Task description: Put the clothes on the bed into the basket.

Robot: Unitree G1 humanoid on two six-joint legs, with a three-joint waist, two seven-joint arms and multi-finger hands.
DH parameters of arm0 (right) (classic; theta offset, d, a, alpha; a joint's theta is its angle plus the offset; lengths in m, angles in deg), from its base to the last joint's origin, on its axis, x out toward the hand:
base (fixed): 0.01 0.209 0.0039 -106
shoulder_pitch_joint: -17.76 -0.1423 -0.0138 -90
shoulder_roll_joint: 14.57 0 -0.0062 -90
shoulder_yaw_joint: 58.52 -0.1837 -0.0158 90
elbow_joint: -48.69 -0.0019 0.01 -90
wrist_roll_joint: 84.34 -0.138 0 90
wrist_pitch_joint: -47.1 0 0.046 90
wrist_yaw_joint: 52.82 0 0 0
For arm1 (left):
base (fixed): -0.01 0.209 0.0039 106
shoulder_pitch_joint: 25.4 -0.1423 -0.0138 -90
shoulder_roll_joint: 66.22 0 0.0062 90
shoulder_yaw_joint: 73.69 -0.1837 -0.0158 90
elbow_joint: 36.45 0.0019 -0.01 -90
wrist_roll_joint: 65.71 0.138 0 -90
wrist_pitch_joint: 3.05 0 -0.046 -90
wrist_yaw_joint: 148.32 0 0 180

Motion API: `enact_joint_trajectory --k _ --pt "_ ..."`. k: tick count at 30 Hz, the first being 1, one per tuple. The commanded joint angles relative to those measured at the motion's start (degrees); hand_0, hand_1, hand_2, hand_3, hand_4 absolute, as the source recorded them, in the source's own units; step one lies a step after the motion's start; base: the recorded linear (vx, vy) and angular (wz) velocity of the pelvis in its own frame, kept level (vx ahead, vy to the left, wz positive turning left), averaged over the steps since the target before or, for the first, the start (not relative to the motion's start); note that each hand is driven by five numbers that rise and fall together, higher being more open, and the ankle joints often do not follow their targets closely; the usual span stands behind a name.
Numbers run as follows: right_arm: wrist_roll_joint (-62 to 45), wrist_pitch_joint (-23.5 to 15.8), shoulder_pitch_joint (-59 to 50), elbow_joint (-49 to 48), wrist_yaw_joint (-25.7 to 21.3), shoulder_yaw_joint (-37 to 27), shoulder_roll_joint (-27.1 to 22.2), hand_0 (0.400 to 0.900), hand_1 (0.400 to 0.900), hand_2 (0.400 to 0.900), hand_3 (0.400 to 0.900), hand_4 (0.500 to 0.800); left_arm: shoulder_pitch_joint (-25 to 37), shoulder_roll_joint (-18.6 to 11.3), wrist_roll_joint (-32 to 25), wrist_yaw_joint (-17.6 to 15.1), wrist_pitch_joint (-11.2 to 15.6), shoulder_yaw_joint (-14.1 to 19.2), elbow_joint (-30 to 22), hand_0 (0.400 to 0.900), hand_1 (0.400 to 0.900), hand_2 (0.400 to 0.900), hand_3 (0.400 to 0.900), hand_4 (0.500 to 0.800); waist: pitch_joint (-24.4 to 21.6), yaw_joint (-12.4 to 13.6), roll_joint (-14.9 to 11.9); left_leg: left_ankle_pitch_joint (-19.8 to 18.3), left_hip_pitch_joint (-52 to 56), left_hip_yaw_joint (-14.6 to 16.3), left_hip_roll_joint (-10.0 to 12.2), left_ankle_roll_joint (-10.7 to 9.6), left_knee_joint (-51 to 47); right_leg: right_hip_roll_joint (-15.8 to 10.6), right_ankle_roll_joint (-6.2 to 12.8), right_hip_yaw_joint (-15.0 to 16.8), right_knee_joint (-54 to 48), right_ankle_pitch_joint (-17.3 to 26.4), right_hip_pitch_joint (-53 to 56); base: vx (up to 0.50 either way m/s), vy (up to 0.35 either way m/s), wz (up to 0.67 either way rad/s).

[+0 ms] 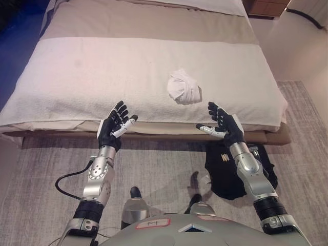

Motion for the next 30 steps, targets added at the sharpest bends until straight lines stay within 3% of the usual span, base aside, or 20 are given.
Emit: enact_joint_trajectory --k 1,3,20,25,30 --pt "-0.34 -5.28 -5.29 -3.22 -0.70 -2.93 -2.36 0.900 0.900 0.900 0.900 0.800 4.63 -1.57 2.37 -0.51 4.82 1.97 -4.85 0.900 0.900 0.900 0.900 0.800 -0.31 1.30 1.05 -7.08 1.33 2.78 0.06 -0.90 3.84 0.73 -0.66 -3.50 -0.02 -2.65 4.45 0.00 0.000 0.00" --pt "0.65 -5.23 -5.24 -3.59 -0.73 -3.12 -2.66 0.900 0.900 0.900 0.900 0.800 4.47 -1.24 1.17 0.62 4.56 1.83 -4.67 0.900 0.900 0.900 0.900 0.800 -0.39 1.09 1.21 -6.92 1.52 2.94 -0.06 -0.84 3.28 0.66 -0.57 -3.54 -0.03 -2.56 4.34 0.00 0.000 0.00" --pt "8.24 -4.69 -6.05 -3.92 -2.81 -3.64 -5.25 0.900 0.900 0.900 0.900 0.800 4.14 -1.38 1.30 0.23 4.86 2.38 -4.68 0.900 0.900 0.900 0.900 0.800 -0.04 0.96 1.91 -6.57 1.32 2.78 0.28 -1.08 3.02 0.81 -0.77 -3.68 0.06 -2.85 3.77 0.00 -0.007 0.00" --pt "8.65 -4.53 -6.55 -3.73 -2.85 -3.64 -5.95 0.900 0.900 0.900 0.900 0.800 4.26 -1.52 1.16 0.29 4.86 2.22 -4.71 0.900 0.900 0.900 0.900 0.800 0.51 0.89 2.19 -6.24 0.92 2.77 1.15 -1.66 3.56 1.50 -1.38 -3.91 0.15 -3.59 3.73 0.00 -0.059 0.04" --pt "8.76 -4.40 -7.16 -4.82 -2.58 -3.45 -6.93 0.900 0.900 0.900 0.900 0.800 4.50 -1.83 0.18 0.39 5.03 2.64 -5.27 0.900 0.900 0.900 0.900 0.800 1.81 0.80 2.37 -5.73 -0.04 2.79 3.56 -3.07 5.39 3.36 -2.58 -3.32 0.21 -4.77 2.73 0.00 -0.135 0.00"
